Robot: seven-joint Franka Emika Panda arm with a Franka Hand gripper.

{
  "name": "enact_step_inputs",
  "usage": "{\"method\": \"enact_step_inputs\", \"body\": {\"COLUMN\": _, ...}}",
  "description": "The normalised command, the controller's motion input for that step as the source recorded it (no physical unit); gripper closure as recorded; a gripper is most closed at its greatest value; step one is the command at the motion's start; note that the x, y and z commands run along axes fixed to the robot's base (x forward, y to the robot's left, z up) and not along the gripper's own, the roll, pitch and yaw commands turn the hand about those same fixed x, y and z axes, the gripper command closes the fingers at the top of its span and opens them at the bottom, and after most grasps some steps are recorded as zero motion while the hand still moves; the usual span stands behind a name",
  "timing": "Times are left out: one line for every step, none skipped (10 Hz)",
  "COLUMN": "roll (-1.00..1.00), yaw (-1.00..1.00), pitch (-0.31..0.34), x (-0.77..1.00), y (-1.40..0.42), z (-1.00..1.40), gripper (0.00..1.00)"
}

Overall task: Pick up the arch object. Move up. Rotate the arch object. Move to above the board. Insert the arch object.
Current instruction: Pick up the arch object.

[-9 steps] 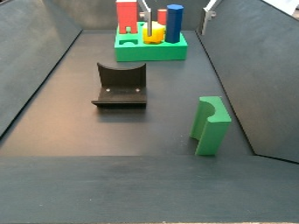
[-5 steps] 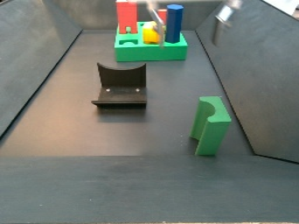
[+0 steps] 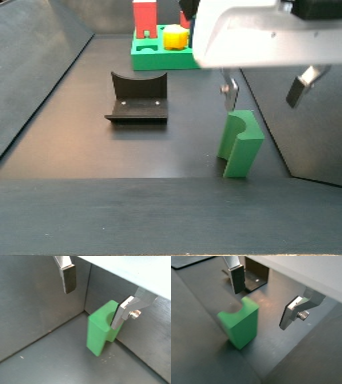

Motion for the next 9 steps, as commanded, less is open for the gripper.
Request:
{"method": "enact_step_inputs", "body": {"roll": -0.5, "yaw": 0.16, "pitch": -0.15, "x": 0.25, "y": 0.43, "z": -0.12, "gripper": 0.0}}
{"method": "enact_step_inputs", "body": {"roll": -0.43, "yaw": 0.09, "pitch": -0.177, "x": 0.03, "y": 0.32, "z": -0.25, "gripper": 0.0}}
{"method": "enact_step_inputs", "body": {"roll": -0.36, "yaw": 0.05, "pitch": -0.144, "x": -0.09, "y": 0.3, "z": -0.43, "gripper": 0.0}}
{"method": "enact_step_inputs", "body": {"roll": -0.24, "yaw": 0.06, "pitch": -0.1, "x": -0.3, "y": 0.23, "z": -0.68, "gripper": 0.0}}
{"method": "enact_step_inputs", "body": {"roll": -0.14, "yaw": 0.1, "pitch": -0.109, "x": -0.14, "y": 0.0, "z": -0.77, "gripper": 0.0}}
{"method": "enact_step_inputs", "body": {"roll": 0.0, "yaw": 0.04, "pitch": -0.121, "x": 0.08, "y": -0.19, "z": -0.77, "gripper": 0.0}}
{"method": "enact_step_inputs", "body": {"roll": 0.1, "yaw": 0.0, "pitch": 0.087, "x": 0.45, "y": -0.31, "z": -0.65, "gripper": 0.0}}
{"method": "enact_step_inputs", "body": {"roll": 0.04, "yaw": 0.0, "pitch": 0.071, "x": 0.31, "y": -0.13, "z": -0.22, "gripper": 0.0}}
{"method": "enact_step_inputs", "body": {"roll": 0.0, "yaw": 0.0, "pitch": 0.003, "x": 0.19, "y": 0.03, "z": -0.11, "gripper": 0.0}}
